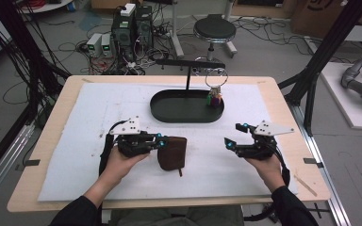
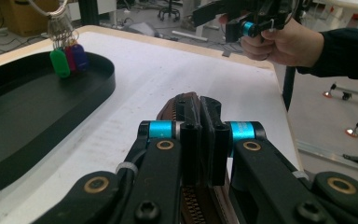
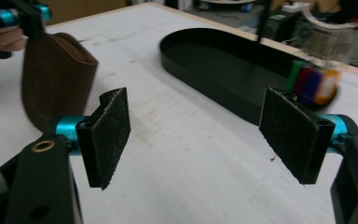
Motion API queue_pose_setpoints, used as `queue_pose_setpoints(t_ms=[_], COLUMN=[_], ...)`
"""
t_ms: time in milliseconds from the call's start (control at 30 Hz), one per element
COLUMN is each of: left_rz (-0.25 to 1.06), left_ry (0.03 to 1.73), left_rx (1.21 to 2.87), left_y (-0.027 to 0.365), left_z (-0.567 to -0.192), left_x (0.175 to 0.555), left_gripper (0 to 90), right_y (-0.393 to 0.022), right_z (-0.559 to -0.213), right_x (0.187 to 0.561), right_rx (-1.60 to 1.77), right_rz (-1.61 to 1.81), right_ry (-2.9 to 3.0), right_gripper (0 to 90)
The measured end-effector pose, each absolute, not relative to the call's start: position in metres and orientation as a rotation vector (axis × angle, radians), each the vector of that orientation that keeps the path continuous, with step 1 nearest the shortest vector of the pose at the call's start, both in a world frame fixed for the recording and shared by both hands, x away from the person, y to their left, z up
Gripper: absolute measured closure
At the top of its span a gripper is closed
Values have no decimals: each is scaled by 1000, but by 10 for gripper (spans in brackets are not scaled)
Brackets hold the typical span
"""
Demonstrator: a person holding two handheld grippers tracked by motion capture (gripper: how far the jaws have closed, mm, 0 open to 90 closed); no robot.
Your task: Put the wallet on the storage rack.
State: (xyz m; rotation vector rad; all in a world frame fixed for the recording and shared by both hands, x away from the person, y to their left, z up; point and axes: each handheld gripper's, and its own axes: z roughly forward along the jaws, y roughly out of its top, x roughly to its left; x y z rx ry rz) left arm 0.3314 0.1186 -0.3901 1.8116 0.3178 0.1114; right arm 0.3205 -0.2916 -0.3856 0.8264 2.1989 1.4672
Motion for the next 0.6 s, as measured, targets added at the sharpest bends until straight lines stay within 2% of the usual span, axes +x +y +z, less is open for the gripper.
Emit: queue_pose_setpoints(t_ms=[333, 600], left_rz=[120, 118], left_ry=[157, 43], left_rx=[1835, 1876], left_y=[92, 69], left_z=[-387, -387], left_x=[323, 317], left_gripper=[867, 866], right_y=[-262, -245], right_z=[-387, -389], right_x=[321, 320], right_rx=[644, 500], right_rz=[1593, 1613], right_ry=[2392, 2530], right_gripper=[269, 356])
